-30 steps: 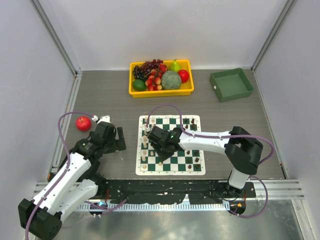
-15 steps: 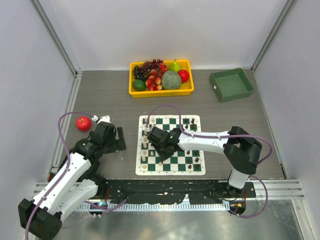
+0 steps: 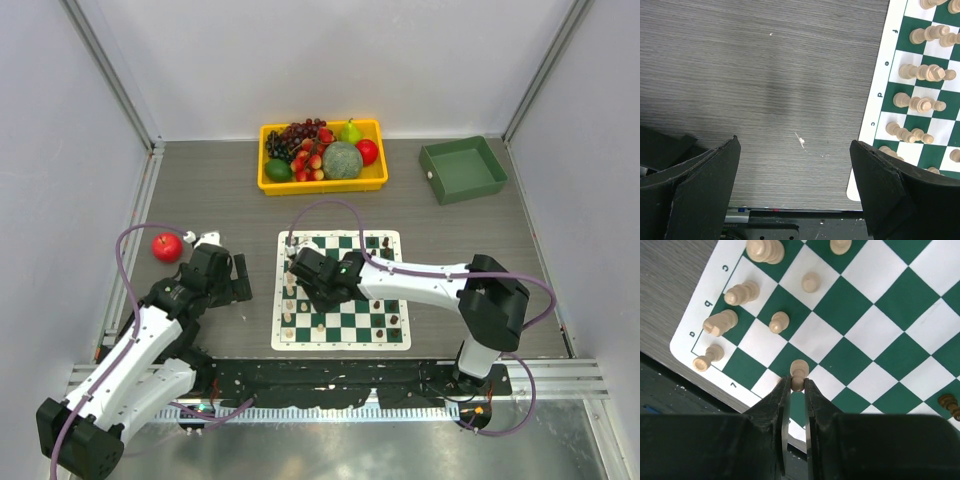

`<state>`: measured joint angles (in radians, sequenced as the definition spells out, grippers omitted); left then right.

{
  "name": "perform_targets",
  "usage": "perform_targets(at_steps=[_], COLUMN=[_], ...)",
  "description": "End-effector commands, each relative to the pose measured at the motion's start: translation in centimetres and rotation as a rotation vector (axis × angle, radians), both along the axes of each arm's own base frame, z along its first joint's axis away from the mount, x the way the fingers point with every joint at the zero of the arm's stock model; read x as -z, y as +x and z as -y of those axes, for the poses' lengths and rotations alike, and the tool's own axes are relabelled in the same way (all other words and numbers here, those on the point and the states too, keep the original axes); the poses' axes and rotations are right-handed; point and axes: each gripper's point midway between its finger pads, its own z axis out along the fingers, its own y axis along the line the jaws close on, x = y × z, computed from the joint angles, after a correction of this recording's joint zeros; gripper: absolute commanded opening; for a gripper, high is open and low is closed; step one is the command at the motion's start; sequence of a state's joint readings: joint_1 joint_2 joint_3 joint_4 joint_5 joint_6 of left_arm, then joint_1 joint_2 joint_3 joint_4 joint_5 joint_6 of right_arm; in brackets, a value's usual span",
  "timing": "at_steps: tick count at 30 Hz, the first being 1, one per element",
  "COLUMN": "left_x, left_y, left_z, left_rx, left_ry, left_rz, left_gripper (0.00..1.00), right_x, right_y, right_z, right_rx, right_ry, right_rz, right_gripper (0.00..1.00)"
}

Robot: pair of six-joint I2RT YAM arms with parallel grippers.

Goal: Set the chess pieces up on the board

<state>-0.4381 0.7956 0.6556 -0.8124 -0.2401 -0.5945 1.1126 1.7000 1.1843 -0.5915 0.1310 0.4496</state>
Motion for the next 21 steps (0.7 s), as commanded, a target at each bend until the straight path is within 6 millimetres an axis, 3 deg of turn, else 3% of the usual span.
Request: perform_targets(at_steps=[1, 21], left_x=[-0.3, -1.2], left_y=[0.3, 0.0], left_z=[-0.3, -2.9], left_rx=[-0.018, -0.147], left_ry=[0.001, 0.072], left_rz=[0.025, 0.066], left_gripper=[0.99, 0.99], right_x=[-1.4, 0.4], right_y=[-0.6, -0.8], right_z=[-2.4, -4.9], right_rx=[-0.049, -0.125], right_ry=[0.057, 0.027], right_rz=[0.016, 0.037], right_gripper=[0.20, 0.20])
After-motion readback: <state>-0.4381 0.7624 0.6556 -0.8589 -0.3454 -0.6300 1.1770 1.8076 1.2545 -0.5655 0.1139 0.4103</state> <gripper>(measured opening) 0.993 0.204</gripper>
